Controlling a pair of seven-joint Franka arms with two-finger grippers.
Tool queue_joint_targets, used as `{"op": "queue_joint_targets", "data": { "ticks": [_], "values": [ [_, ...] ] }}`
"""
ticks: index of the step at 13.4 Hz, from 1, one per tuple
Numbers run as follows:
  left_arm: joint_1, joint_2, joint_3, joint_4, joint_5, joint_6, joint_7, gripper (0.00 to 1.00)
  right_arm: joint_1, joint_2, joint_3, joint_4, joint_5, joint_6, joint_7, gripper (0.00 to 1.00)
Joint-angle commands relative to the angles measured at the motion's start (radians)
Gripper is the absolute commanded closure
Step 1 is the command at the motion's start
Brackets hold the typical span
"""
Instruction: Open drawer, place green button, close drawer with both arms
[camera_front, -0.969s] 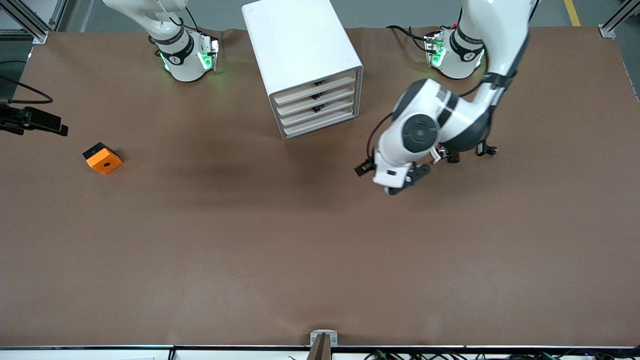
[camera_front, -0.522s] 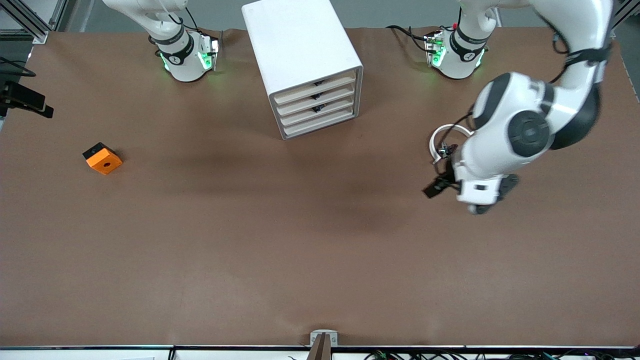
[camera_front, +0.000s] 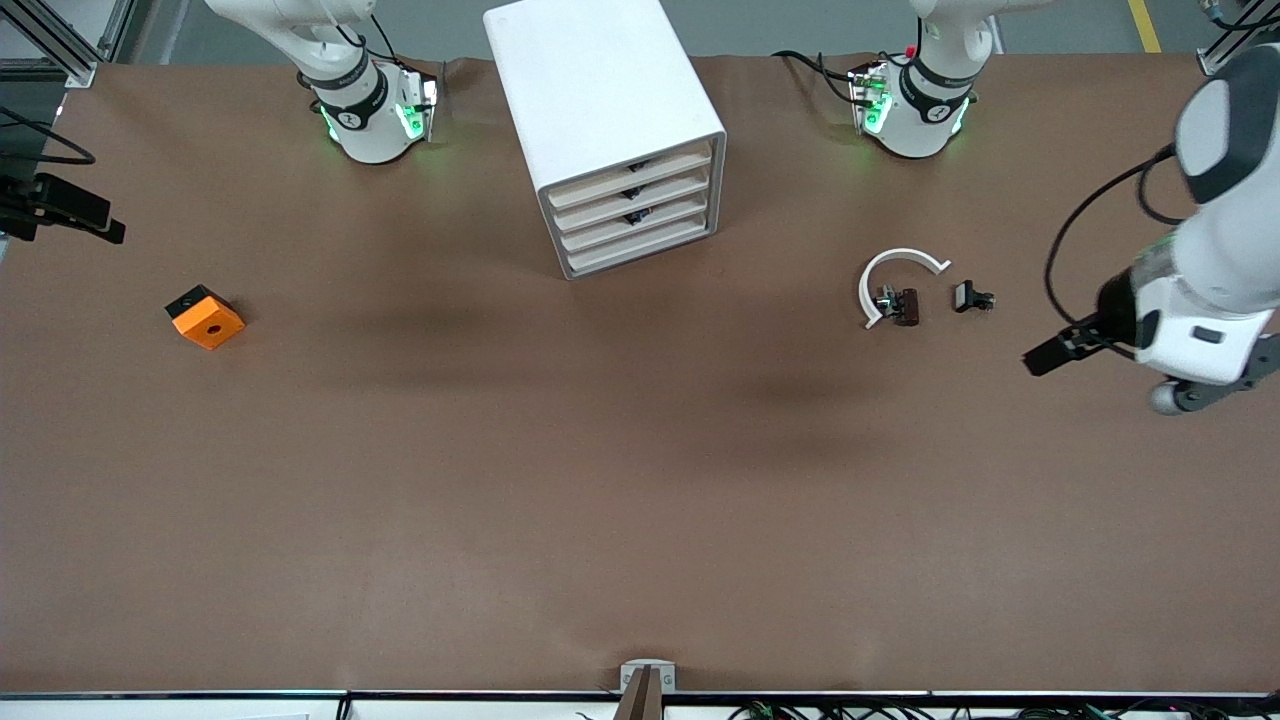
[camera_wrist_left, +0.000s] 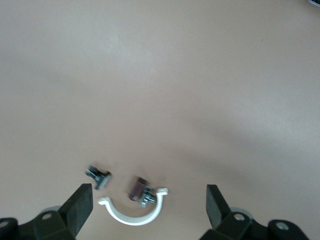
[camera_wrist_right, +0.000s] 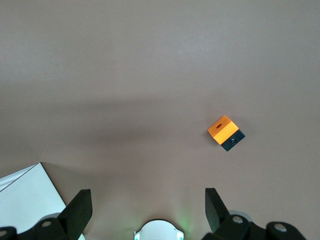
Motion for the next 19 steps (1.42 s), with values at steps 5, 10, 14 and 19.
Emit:
{"op": "queue_joint_targets", "data": {
  "ticks": [5,10,14,19],
  "values": [
    [0.12,-0.093,-0.007,0.013,0.015,-0.075,0.329,0.0,-0.001,-0.086,-0.001,-0.095,0.004,0.045,-0.012,0.0],
    [0.113,-0.169,-0.01,0.01,0.012,-0.138,0.338,0.0,-0.001,-0.088,-0.001,-0.095,0.004,0.058,-0.016,0.0],
    [0.036,-0.226,0.019,-0.022,0.004,-0.181,0.356,0.0,0.014,-0.099,-0.005,-0.109,0.004,0.068,-0.016,0.0],
    [-0.156,-0.346,0.212,-0.136,-0.066,-0.204,0.398,0.0,0.033,-0.122,-0.032,-0.138,0.004,0.088,-0.016,0.0]
  ]
}}
